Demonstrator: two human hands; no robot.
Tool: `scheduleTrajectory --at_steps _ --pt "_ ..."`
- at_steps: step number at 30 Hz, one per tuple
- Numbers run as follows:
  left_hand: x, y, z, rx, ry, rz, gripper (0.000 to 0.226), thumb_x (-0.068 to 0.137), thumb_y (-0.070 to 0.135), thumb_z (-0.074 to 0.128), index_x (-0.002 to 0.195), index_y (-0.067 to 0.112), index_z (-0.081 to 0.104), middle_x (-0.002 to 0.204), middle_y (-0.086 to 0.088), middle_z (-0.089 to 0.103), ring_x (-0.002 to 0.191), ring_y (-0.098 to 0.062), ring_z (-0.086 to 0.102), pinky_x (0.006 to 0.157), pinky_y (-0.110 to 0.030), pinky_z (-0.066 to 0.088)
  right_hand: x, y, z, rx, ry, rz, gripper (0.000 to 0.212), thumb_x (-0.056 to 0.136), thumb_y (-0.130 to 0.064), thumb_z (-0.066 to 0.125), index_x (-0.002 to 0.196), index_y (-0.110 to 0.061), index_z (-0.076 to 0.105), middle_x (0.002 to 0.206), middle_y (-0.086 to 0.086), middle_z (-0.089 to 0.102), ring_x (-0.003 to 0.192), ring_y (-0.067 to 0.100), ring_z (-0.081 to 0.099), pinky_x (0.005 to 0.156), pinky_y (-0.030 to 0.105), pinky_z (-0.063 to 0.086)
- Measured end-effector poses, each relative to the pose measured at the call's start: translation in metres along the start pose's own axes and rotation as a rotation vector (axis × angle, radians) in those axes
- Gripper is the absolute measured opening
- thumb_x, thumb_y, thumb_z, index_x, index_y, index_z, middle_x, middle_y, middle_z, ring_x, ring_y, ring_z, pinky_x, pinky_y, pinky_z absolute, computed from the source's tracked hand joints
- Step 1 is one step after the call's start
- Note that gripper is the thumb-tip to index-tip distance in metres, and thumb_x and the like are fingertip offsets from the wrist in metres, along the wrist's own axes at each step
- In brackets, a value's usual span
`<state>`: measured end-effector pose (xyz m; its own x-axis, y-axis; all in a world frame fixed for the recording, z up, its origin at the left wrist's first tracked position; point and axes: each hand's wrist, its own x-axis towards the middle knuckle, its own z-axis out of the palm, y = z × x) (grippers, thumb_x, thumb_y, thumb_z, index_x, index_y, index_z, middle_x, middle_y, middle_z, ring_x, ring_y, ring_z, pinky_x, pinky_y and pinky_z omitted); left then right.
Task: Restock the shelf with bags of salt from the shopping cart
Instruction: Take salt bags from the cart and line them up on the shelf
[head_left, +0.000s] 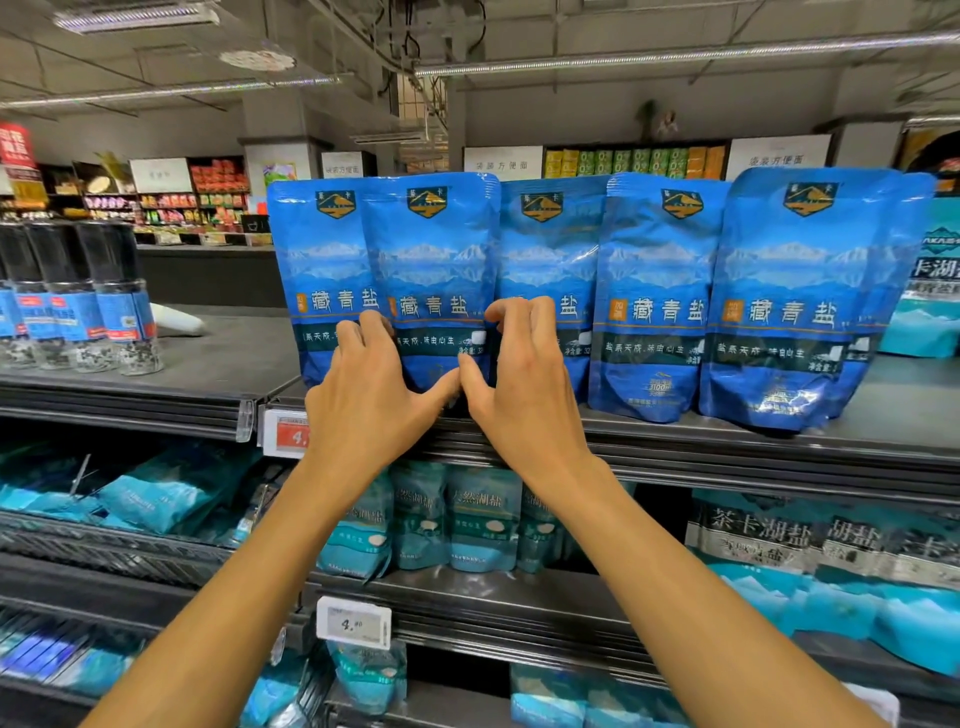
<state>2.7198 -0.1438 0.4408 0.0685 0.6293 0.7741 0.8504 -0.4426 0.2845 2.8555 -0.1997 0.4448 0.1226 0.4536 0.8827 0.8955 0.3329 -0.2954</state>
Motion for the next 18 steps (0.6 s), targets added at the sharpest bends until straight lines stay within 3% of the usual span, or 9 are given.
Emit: scheduleTrajectory --at_steps 6,12,18 --pt "-0.001 -0.002 -0.001 -0.096 0.022 -0.02 0.071 0.071 0.083 0.05 0.102 0.022 0.032 0.101 0.002 0.041 0.078 -0.018 0.049 0.053 -0.032 0.037 0.0 -0.003 0.0 0.027 0.014 0.01 0.029 0.091 -0.02 0.063 0.112 -0.008 0.047 0.112 0.003 0.042 0.086 0.014 0.05 0.072 0.024 0.045" --pt "0.004 -0.005 -0.002 -0.244 0.07 -0.022 0.053 0.082 0.067 0.057 0.101 0.024 0.034 0.1 0.001 0.049 0.084 -0.024 0.056 0.064 -0.043 0.05 0.003 -0.003 0.0 0.092 0.01 0.056 0.03 0.096 -0.023 0.058 0.118 -0.01 0.042 0.106 0.004 0.05 0.073 0.014 0.049 0.065 0.03 0.044" --pt "0.012 -0.007 0.0 -0.394 0.074 0.067 0.039 0.087 0.046 0.064 0.107 0.018 0.045 0.098 0.0 0.052 0.068 -0.016 0.057 0.072 -0.041 0.05 0.014 0.003 -0.002 -0.062 -0.043 0.102 0.029 0.099 -0.036 0.055 0.106 -0.009 0.058 0.078 0.006 0.066 0.077 0.026 0.062 0.066 0.041 0.05"
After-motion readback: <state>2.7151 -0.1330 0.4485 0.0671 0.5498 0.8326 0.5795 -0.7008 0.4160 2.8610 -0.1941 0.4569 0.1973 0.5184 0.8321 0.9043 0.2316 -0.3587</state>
